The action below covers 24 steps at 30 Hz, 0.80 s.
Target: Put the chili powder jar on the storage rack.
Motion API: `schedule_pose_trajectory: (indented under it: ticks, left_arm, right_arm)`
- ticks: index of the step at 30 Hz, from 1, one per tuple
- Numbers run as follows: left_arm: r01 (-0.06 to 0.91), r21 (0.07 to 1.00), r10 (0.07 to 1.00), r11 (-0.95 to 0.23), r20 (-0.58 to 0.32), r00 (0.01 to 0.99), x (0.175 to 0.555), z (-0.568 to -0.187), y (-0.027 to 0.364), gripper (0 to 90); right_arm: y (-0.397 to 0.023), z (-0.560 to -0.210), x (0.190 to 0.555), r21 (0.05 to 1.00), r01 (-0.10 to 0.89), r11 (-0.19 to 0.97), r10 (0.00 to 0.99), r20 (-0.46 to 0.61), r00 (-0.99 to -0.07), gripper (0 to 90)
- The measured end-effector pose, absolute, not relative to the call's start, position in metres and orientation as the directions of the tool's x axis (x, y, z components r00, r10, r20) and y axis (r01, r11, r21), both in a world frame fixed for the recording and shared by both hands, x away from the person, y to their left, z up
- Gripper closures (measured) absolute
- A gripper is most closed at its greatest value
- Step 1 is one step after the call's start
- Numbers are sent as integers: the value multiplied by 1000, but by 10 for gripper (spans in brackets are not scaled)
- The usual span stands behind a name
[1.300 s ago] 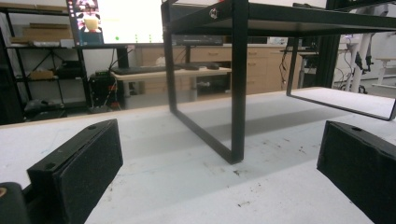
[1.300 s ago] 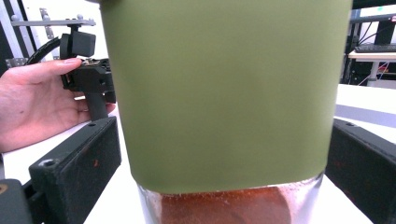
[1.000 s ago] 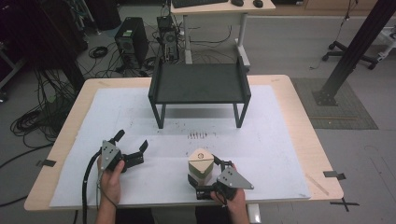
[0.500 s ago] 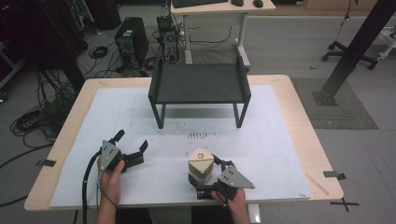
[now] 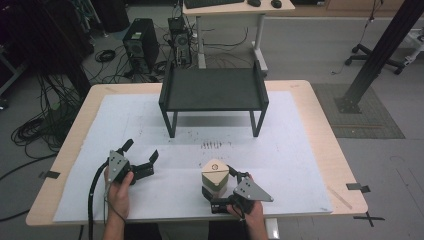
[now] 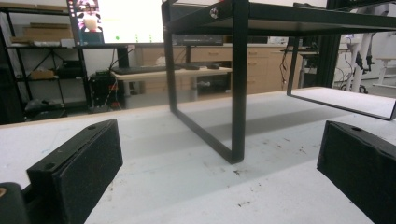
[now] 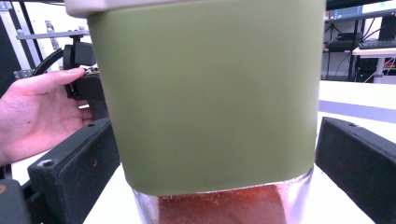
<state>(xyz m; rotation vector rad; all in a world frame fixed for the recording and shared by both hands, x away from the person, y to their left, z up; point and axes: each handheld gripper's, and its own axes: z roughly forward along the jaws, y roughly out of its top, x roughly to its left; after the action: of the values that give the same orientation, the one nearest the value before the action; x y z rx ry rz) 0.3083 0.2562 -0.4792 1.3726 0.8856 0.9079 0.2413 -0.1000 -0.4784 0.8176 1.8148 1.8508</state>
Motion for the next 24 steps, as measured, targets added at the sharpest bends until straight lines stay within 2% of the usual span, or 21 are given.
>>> schedule_pose_trajectory:
  ticks: [24]
  left_arm:
    - [-14, 1000, 915, -1, 7, 404, 308, -479, 256, 2]
  right_arm:
    - [-100, -479, 241, 994, 94, -57, 665, 108, -739, 1]
